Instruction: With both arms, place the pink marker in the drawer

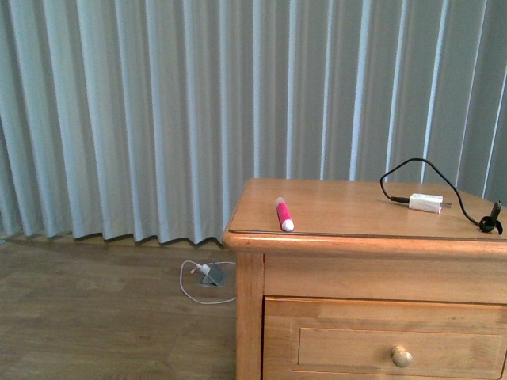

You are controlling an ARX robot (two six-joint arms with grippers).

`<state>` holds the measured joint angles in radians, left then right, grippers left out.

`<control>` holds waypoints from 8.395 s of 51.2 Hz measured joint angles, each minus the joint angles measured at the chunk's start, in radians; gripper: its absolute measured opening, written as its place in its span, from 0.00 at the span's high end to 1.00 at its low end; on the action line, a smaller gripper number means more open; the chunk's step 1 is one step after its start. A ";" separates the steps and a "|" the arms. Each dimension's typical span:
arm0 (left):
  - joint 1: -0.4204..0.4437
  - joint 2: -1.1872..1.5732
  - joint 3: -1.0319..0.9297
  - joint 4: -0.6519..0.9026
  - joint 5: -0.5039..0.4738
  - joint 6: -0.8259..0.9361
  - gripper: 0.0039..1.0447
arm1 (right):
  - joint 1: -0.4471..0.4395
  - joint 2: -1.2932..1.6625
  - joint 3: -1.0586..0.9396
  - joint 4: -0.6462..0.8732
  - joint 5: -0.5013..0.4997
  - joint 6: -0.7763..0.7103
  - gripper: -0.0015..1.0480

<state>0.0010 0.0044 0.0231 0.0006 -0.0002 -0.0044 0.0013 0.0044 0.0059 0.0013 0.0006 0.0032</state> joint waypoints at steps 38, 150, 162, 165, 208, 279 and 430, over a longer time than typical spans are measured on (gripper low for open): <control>0.000 0.000 0.000 0.000 0.000 0.000 0.05 | 0.000 0.000 0.000 0.000 0.000 0.000 0.08; 0.000 0.000 0.000 0.000 0.000 0.000 0.05 | 0.145 2.247 1.043 0.735 0.176 0.009 0.31; 0.000 0.000 0.000 0.000 0.000 0.000 0.05 | 0.146 2.247 1.062 0.678 0.150 0.024 0.66; 0.000 0.000 0.000 0.000 0.000 0.000 0.05 | 0.149 2.247 1.063 0.673 0.148 0.027 0.74; 0.000 0.000 0.000 0.000 0.000 0.000 0.05 | 0.150 1.782 0.470 0.611 -0.033 0.213 0.76; 0.000 0.000 0.000 0.000 0.000 0.000 0.05 | -0.040 0.501 0.339 -0.250 -0.211 0.150 0.08; -0.493 2.081 1.577 0.215 0.048 0.124 0.86 | -0.040 0.500 0.339 -0.250 -0.211 0.146 0.08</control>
<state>-0.4919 2.0853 1.6005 0.2153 0.0479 0.1196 -0.0387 0.5045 0.3450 -0.2485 -0.2104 0.1497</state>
